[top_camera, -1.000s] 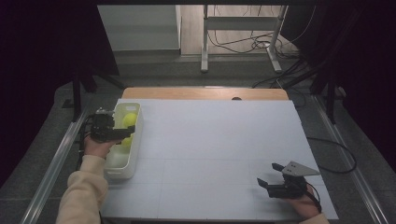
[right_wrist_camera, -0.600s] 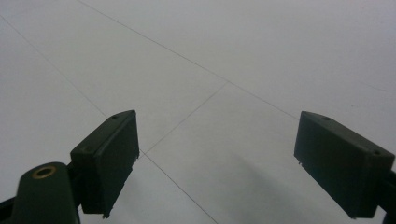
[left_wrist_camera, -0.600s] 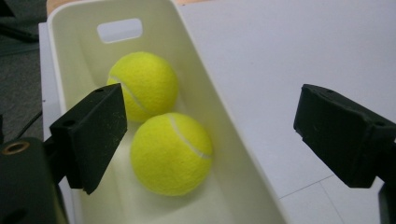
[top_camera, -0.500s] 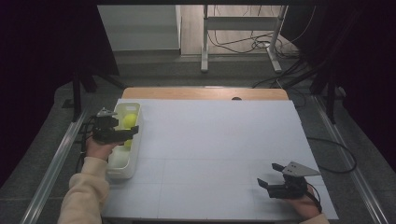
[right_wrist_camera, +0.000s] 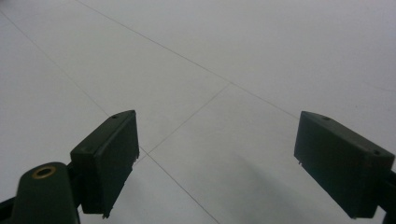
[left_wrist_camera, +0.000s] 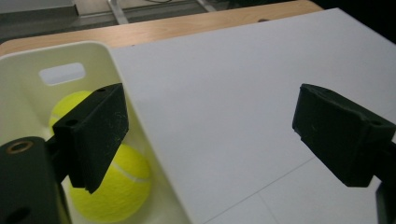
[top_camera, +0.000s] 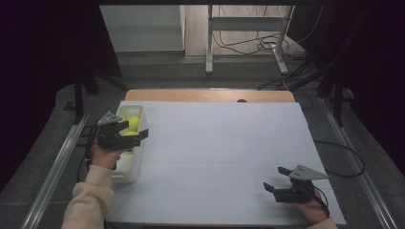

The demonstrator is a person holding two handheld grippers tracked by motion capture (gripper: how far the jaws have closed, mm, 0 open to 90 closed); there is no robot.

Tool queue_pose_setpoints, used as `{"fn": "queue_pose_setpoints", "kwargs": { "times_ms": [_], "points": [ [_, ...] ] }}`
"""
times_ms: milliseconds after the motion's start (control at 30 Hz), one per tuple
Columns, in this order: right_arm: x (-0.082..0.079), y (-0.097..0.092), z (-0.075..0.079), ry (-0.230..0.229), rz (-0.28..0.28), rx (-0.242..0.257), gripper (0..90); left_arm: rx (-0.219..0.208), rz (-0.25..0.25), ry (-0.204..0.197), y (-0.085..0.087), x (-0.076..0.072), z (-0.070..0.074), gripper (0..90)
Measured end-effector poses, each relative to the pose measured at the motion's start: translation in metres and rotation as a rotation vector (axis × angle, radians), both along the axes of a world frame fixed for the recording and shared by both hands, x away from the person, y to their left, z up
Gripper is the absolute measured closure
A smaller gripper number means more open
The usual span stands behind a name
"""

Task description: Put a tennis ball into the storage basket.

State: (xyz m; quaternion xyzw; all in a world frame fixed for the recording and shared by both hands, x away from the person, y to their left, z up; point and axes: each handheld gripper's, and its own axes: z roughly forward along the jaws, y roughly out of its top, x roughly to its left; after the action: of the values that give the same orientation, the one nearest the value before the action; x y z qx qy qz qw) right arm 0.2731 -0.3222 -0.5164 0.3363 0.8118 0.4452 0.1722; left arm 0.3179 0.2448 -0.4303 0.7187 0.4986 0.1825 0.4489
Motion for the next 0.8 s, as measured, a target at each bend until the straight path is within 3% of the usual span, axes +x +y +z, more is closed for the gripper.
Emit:
{"fn": "queue_pose_setpoints", "kwargs": {
  "times_ms": [467,800],
  "points": [
    [0.001,0.003,-0.001,0.003,0.002,-0.022,14.5,-0.044,-0.078,-0.041,-0.018,-0.017,0.001,11.0],
    [0.000,0.003,-0.001,0.003,0.004,-0.022,14.5,-0.059,-0.166,-0.055,-0.051,-0.025,-0.007,10.9]
  ]
}}
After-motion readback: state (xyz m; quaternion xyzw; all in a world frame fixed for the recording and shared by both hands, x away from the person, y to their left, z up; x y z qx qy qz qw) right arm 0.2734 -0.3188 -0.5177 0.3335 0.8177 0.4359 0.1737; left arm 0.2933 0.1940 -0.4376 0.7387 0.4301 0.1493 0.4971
